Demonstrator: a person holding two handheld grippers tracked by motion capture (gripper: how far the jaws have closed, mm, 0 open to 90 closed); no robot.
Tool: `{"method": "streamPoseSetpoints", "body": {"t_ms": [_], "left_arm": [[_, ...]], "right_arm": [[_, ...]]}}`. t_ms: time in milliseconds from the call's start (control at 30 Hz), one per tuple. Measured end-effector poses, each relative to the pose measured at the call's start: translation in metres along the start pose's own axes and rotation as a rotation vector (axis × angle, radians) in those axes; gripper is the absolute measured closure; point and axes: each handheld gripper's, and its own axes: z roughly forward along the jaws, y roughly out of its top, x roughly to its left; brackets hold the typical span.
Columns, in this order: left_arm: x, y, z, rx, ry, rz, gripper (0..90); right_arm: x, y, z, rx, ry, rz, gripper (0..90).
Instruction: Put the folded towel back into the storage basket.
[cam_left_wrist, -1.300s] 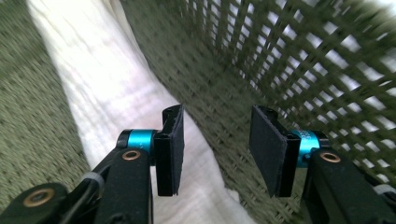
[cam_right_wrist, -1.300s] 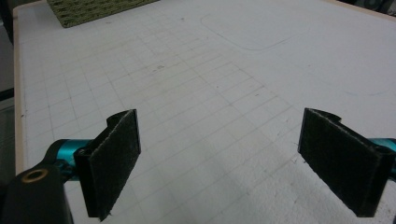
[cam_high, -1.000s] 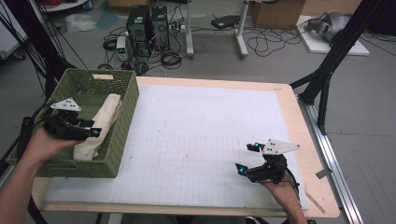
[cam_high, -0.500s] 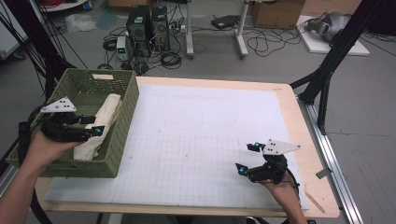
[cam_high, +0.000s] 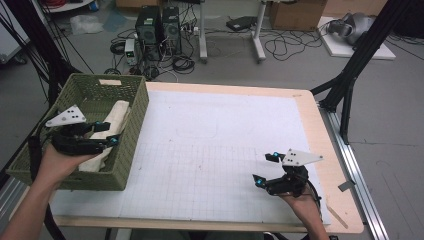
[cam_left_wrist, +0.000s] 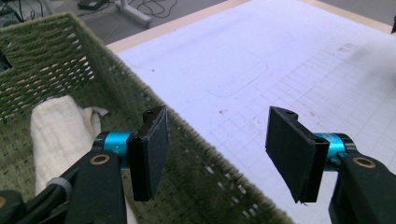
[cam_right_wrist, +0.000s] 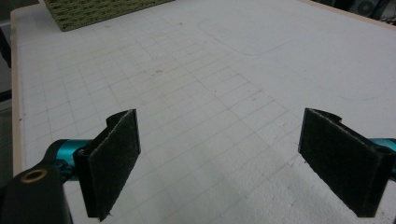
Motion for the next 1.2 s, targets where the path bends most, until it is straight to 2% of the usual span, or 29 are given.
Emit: {"method": "streamPoseSetpoints", "body": {"t_ms": [233, 467, 733, 1200], "left_arm": [[-0.015, 0.004, 0.006, -0.051, -0.012, 0.005, 38.0], [-0.03, 0.006, 0.014, -0.079, -0.028, 0.011, 37.1], [-0.045, 0.007, 0.023, -0.091, -0.032, 0.022, 36.1], [-0.066, 0.01, 0.041, -0.111, -0.067, 0.025, 33.6]], "right_arm": [[0.0, 0.0, -0.001, -0.003, -0.003, 0.0, 12.1], [0.0, 0.0, -0.001, -0.006, -0.003, 0.0, 12.1], [0.0, 0.0, -0.002, -0.009, -0.007, -0.005, 12.1], [0.0, 0.001, -0.002, -0.012, -0.007, -0.008, 12.1]]}}
